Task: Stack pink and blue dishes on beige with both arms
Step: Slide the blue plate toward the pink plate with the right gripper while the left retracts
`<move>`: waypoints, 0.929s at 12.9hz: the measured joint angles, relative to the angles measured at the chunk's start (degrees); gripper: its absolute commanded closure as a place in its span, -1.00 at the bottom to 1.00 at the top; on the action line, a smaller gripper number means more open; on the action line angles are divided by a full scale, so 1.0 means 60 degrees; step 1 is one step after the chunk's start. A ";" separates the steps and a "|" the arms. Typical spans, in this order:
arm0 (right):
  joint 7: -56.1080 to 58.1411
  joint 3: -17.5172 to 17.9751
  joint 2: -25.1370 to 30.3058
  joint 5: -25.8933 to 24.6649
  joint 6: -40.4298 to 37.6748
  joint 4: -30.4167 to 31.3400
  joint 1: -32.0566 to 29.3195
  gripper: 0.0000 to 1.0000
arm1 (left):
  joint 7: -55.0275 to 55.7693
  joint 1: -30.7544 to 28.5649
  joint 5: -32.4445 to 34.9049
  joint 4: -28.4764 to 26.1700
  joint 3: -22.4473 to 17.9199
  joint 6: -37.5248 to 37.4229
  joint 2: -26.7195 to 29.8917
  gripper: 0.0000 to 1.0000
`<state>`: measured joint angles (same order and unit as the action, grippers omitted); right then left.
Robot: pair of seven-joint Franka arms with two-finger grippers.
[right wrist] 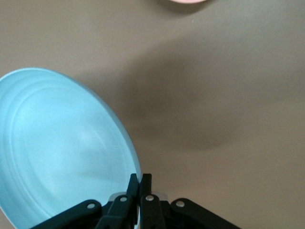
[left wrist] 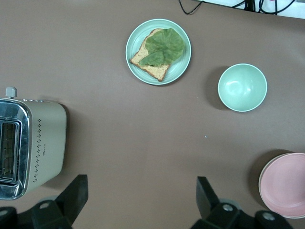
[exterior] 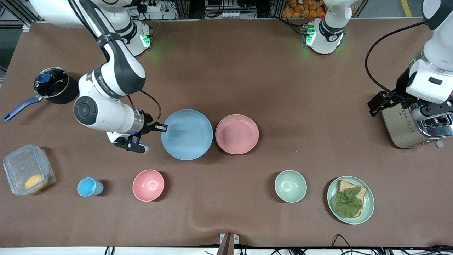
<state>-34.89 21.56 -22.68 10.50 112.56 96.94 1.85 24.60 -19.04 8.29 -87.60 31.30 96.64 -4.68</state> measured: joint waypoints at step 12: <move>-0.2942 -0.0012 -0.1844 0.1947 0.2805 -0.0324 0.2049 1.00 | 0.0007 -0.0030 -0.0088 0.0005 0.0020 0.0000 0.0026 -1.00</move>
<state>-52.55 21.49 -33.74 22.18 129.39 95.00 14.14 24.64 -19.22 7.76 -87.57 31.41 96.64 -4.52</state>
